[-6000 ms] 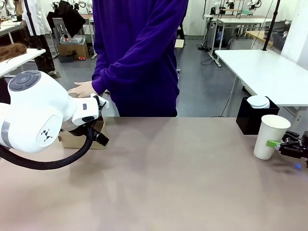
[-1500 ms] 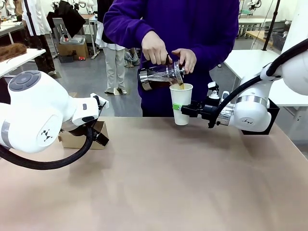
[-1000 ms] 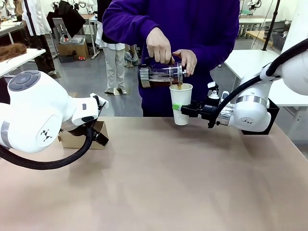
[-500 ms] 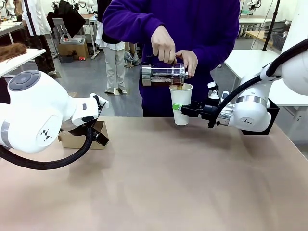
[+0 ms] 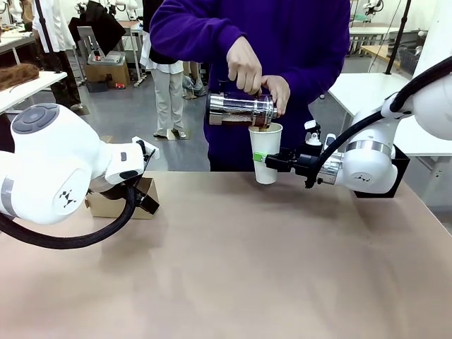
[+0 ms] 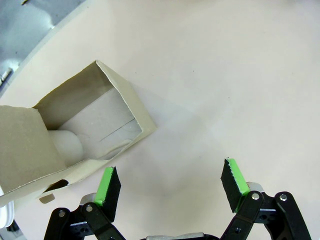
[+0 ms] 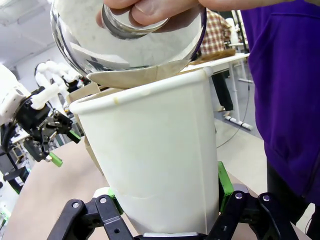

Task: Pour a drink into a cup and package it in a carrier.
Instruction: When a person places the Paper Cup Lid on the 600 ml Paper Cup , lift the 600 ml Paper Cup.

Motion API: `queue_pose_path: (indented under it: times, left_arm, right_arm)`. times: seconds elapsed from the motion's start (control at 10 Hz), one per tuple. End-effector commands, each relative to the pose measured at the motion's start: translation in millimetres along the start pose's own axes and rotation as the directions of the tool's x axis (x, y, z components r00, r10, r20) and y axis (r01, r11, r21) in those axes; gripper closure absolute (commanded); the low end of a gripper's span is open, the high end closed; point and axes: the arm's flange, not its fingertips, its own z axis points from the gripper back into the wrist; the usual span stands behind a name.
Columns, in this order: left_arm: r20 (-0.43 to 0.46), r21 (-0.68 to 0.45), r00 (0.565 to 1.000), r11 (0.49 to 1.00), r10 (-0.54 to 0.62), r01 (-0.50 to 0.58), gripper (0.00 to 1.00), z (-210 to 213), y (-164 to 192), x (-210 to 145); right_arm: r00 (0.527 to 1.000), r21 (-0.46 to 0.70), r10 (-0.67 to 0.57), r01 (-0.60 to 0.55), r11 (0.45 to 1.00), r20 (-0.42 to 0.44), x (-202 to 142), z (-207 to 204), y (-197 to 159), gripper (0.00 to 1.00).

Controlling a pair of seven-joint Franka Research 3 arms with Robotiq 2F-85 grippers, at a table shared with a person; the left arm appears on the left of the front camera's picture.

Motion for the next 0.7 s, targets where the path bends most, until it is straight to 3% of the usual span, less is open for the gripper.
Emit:
queue_pose_path:
  times: [0.0,0.6]
  left_arm:
    - [0.001,-0.002,1.000,1.000,0.001,-0.001,0.00,0.4,0.1,-0.2]
    - [0.001,-0.002,1.000,1.000,0.001,-0.001,0.00,0.4,0.1,-0.2]
  right_arm:
    - [1.000,-0.008,0.003,-0.003,1.000,-0.007,2.7,0.4,4.5,0.20]
    - [1.000,-0.008,0.003,-0.003,1.000,-0.007,2.7,0.4,4.5,0.20]
